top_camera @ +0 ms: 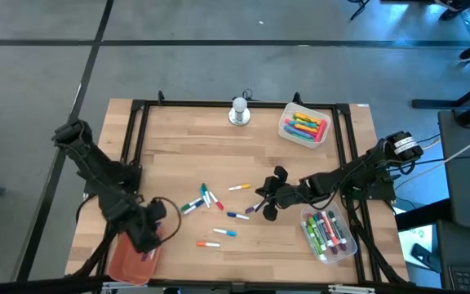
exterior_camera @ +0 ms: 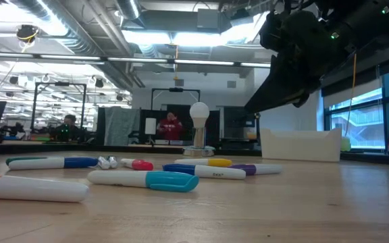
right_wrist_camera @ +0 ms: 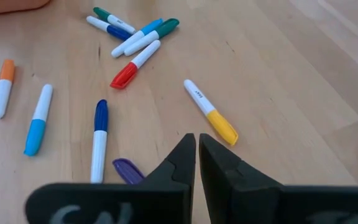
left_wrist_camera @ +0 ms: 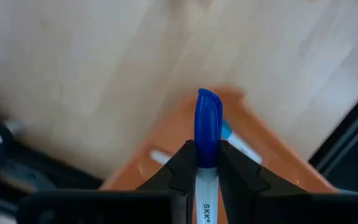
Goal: Pick & Place Markers
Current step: Put the small blue highlighter pen into the orange bin, then put the small green highlighter pen into the orange bin
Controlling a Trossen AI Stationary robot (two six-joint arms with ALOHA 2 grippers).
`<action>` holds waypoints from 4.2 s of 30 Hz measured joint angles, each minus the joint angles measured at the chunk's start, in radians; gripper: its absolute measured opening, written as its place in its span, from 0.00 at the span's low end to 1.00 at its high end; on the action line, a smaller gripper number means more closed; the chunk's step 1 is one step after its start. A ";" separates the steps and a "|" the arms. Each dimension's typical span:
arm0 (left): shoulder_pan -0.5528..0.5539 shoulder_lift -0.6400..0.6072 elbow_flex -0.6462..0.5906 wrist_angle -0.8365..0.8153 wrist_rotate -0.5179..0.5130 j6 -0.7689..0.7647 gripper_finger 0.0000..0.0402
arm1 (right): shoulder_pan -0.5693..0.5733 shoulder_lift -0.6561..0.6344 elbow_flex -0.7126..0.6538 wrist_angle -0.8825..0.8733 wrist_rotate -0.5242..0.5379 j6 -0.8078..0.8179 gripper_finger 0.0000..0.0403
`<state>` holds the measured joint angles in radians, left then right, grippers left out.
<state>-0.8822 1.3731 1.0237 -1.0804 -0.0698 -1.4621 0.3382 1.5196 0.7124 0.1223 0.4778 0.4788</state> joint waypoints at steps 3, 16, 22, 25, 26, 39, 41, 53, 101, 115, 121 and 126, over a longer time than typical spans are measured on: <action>-0.050 0.000 -0.031 0.029 0.037 -0.104 0.12 | 0.000 0.000 0.000 0.000 0.000 0.000 0.06; -0.123 0.000 -0.261 0.082 0.115 -0.187 0.17 | 0.000 0.000 0.000 0.000 0.000 0.000 0.06; -0.116 0.000 -0.274 0.047 0.196 -0.190 0.23 | 0.000 0.000 0.000 0.007 0.000 0.000 0.06; -0.109 0.000 -0.246 0.029 0.203 -0.171 0.27 | 0.000 0.000 0.000 0.007 0.000 0.000 0.06; -0.102 0.000 -0.232 0.009 0.204 -0.168 0.28 | -0.001 0.000 0.000 0.007 0.000 0.000 0.06; 0.027 -0.002 0.041 -0.233 -0.319 -0.154 0.37 | -0.002 0.000 0.000 0.008 0.000 0.013 0.06; 0.064 -0.002 0.045 -0.180 -0.471 -0.176 0.37 | -0.002 0.000 0.000 0.008 0.000 0.012 0.06; 0.356 0.199 -0.065 0.212 -0.407 0.234 0.42 | -0.002 0.000 0.000 0.007 0.000 0.007 0.06; 0.332 0.320 0.014 0.277 -0.444 0.094 0.47 | 0.000 0.000 0.000 -0.015 -0.001 0.074 0.06; 0.279 0.320 0.014 0.270 -0.374 0.104 0.47 | -0.002 0.000 0.000 -0.019 -0.028 0.089 0.06; 0.279 0.320 0.014 0.269 -0.374 0.121 0.47 | -0.004 0.000 0.000 -0.019 -0.027 0.090 0.06; 0.279 0.320 0.014 0.270 -0.384 0.106 0.46 | -0.004 0.000 0.000 -0.019 -0.027 0.092 0.06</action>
<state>-0.6033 1.6928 1.0374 -0.8108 -0.4535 -1.3565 0.3344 1.5196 0.7124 0.1037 0.4507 0.5710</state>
